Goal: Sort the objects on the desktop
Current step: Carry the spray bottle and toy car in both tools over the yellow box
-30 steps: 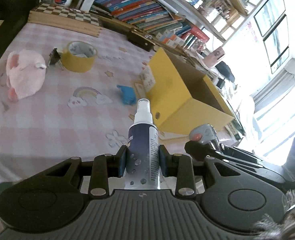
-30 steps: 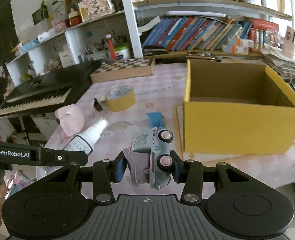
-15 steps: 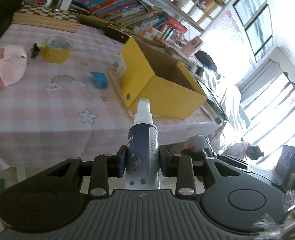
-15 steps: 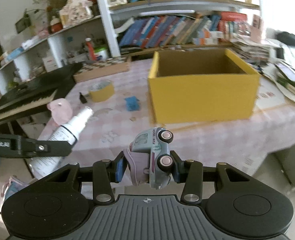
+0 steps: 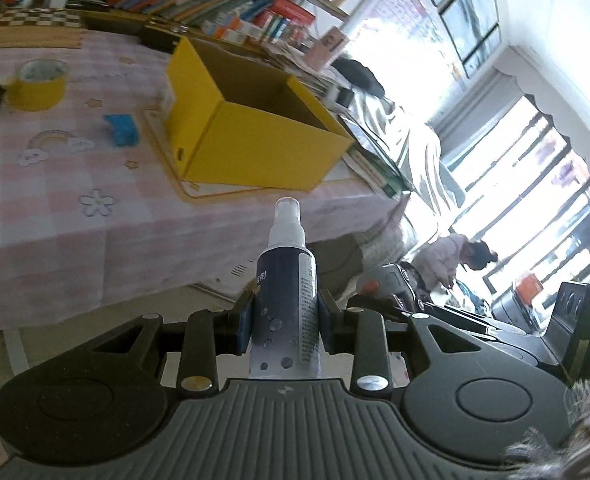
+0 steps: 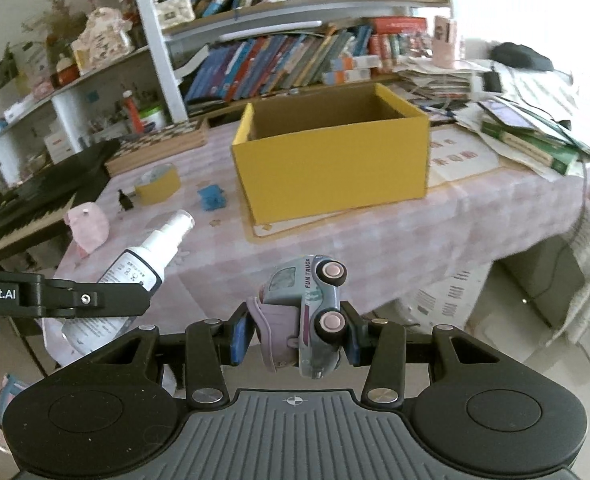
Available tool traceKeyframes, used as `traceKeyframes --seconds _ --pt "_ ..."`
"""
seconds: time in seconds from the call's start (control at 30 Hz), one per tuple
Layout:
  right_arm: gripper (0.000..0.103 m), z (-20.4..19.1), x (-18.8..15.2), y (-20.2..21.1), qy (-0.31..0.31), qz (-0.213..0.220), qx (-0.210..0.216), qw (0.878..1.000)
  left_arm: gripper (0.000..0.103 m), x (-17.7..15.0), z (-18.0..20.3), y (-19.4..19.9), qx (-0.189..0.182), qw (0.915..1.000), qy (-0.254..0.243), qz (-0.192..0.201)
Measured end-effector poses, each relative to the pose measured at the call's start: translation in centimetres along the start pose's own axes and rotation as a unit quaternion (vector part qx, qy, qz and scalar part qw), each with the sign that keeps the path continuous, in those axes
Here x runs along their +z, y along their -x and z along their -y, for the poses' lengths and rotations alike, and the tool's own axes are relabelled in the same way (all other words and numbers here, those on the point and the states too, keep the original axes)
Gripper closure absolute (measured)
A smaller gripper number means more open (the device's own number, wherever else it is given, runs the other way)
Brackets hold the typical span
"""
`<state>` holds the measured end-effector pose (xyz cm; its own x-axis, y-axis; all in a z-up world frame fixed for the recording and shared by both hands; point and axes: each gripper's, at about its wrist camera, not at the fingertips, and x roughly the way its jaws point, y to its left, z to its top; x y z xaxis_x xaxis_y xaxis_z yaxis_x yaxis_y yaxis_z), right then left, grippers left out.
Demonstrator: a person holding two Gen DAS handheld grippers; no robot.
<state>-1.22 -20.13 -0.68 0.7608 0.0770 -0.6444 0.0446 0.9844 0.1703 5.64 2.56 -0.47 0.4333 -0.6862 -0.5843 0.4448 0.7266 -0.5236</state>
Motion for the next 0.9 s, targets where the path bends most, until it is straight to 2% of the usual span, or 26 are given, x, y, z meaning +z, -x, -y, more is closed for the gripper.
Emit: traceKeyframes --seconds 0.33,0.9 --pt "0.059 1.0 -0.7 1.4 -0.023 0.013 -0.022 0.999 0.073 -0.4 1.9 -1.2 -0.026 0.9985 -0.040 -0.025" --pt "0.059 1.0 -0.3 1.4 -0.013 0.009 -0.018 1.000 0.073 -0.4 1.9 -1.2 -0.026 0.9988 -0.036 -0.020"
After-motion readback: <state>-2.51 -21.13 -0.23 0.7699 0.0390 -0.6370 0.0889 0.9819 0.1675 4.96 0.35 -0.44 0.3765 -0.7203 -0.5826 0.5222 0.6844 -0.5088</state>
